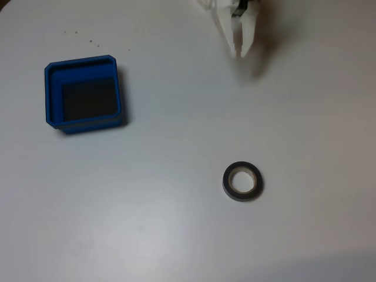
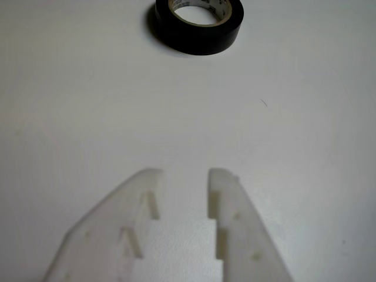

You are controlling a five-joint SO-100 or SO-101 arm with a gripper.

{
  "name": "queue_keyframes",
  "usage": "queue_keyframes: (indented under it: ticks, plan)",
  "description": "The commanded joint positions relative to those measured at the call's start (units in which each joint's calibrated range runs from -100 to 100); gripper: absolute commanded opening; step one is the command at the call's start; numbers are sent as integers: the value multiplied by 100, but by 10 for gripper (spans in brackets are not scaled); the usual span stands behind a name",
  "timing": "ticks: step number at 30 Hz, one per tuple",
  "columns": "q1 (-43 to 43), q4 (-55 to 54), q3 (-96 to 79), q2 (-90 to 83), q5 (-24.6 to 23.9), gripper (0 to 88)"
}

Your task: Pick the black tape roll and drop it in the blue box

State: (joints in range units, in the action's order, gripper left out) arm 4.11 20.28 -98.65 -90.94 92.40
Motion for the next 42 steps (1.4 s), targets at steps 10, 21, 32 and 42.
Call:
queue_keyframes:
  ticks: [10,21,32,42]
  plan:
    - [-35,-155,728,248,24,8]
    - [14,-155,2444,2556,15,8]
    - [14,-155,4780,4938,15,8]
    - [24,-155,7305,7204,15,8]
